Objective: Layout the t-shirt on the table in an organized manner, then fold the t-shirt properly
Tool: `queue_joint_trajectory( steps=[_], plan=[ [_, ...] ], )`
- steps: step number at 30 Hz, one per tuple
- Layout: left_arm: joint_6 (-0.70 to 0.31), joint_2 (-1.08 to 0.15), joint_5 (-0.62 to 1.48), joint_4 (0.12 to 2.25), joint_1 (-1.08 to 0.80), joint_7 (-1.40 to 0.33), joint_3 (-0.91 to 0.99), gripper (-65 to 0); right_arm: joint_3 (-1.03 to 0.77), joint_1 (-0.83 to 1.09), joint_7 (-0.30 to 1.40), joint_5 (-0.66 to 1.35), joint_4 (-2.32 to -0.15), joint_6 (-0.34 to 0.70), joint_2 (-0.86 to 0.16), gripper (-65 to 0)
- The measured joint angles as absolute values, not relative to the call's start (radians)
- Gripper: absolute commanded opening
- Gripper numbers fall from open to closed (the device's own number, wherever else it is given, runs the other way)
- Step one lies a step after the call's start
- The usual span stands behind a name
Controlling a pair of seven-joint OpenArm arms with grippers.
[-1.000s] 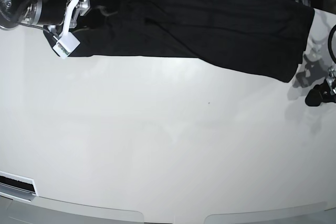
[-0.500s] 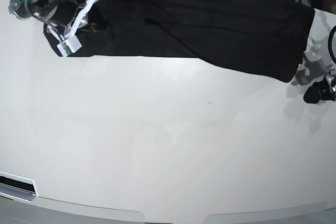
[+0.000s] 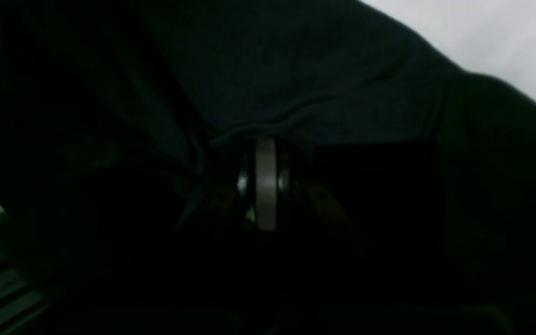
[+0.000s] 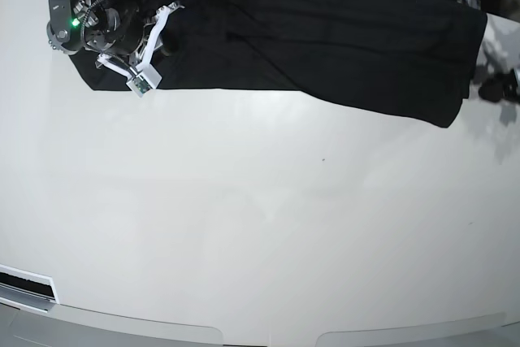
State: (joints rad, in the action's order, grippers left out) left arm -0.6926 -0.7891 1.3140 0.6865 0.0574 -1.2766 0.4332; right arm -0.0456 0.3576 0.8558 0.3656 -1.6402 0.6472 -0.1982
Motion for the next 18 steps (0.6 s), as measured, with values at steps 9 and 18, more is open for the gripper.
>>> queue_joint_trajectory(
  steps=[9,18],
  plan=[
    [-0.691,-0.778,1.187,0.689,-0.082,-1.069,0.433,-30.7,-0.043,0.349,0.855,0.366,-1.637,0.648,-0.207,-65.0],
    [-0.689,-0.793,1.311,0.754,-0.077,-1.099,0.433,-30.7,-0.043,0.341,0.856,0.366,-1.636,0.648,-0.208,-65.0]
  ],
)
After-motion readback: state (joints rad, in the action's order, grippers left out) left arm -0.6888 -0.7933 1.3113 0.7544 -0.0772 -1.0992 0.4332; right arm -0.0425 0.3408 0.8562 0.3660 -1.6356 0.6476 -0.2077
